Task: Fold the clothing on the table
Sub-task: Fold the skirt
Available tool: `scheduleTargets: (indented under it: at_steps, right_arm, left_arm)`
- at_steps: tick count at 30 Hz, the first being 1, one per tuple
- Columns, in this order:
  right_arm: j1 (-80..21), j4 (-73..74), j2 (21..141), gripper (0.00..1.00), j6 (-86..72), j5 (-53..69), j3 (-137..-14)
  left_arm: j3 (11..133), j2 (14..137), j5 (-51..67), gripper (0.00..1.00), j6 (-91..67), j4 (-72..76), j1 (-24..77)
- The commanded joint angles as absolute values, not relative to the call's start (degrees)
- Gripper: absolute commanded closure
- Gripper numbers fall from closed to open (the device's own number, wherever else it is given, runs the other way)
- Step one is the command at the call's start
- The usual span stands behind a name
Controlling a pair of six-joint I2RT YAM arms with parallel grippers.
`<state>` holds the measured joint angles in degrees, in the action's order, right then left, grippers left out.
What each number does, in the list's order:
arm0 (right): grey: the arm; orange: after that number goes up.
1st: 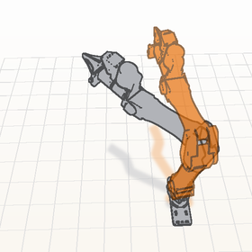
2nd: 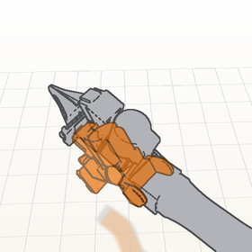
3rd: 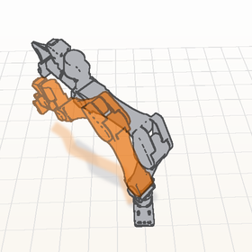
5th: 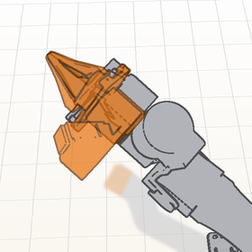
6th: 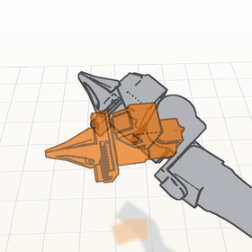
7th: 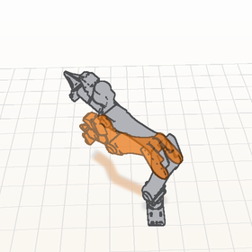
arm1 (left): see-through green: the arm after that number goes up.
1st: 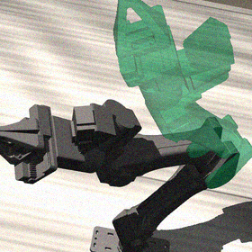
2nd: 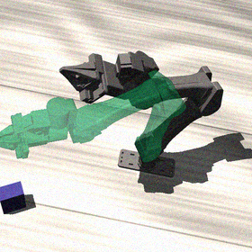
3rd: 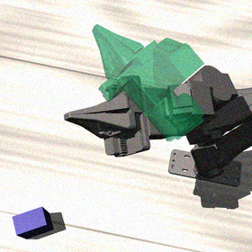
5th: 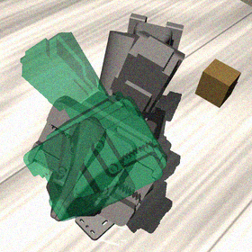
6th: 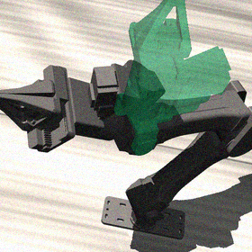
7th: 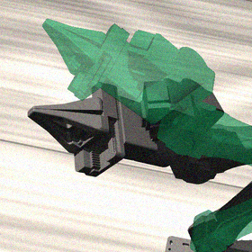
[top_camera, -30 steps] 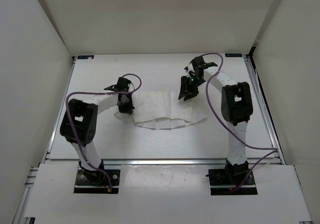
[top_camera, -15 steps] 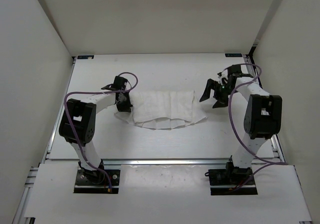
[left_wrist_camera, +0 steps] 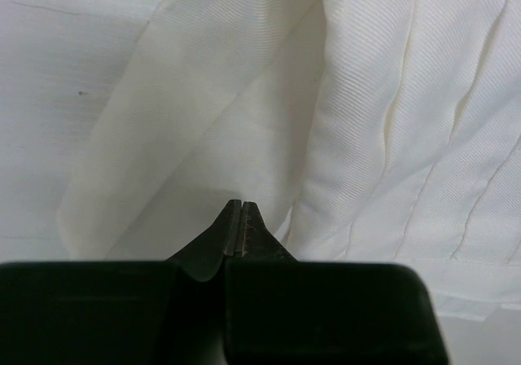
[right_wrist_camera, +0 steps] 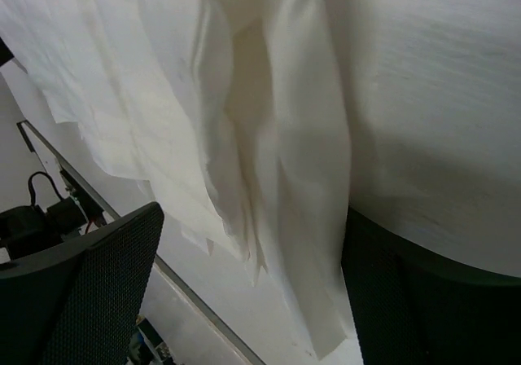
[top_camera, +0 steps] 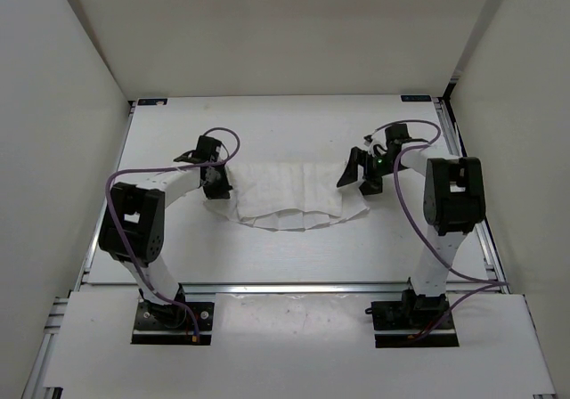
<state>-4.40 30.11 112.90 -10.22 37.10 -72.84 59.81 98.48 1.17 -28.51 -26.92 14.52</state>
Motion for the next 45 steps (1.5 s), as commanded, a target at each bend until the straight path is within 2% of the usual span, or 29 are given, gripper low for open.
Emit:
scheduleTargets:
  at_steps: [1,5,8,10,15,18,22,24,35,45]
  right_arm:
    - [-6.7,26.3,114.7,0.10,-10.0,39.3,-72.5]
    - [-10.0,23.7,115.6,0.21,-11.6,43.0,-71.3]
    - [-10.5,20.3,114.4,0.39,-14.6,45.0,-68.5]
    - [-10.7,19.6,113.6,0.99,-15.9,44.3,-67.1]
    - [-8.5,22.1,112.2,1.00,-14.9,42.7,-65.7]
    - [-8.1,24.9,111.0,1.00,-12.9,41.5,-65.8]
    - [-7.0,28.6,110.3,1.00,-10.4,40.3,-65.8]
    - [-6.6,29.3,110.7,1.00,-9.8,40.6,-65.7]
    - [-3.8,40.2,112.1,1.00,-4.2,37.4,-73.6]
    - [-1.3,45.4,105.7,1.00,-4.0,33.5,-77.1]
  left_arm:
    - [59.3,94.6,2.0,1.00,-29.0,-26.8,14.1]
    - [58.9,94.7,2.2,1.00,-29.4,-26.3,14.4]
    - [58.6,94.6,2.6,1.00,-29.7,-25.9,14.5]
    - [58.7,94.5,3.2,1.00,-29.6,-25.5,14.3]
    - [61.5,91.5,1.9,1.00,-28.5,-24.6,11.3]
    - [64.4,92.5,2.9,0.84,-27.6,-24.6,5.9]
    - [66.7,94.4,0.1,0.75,-25.8,-24.3,2.8]
    - [66.4,97.1,-3.9,0.75,-24.9,-24.5,3.4]
    - [59.0,100.4,-5.8,0.79,-29.4,-17.1,10.1]
    - [51.8,99.5,-0.4,0.81,-36.2,-11.6,18.0]
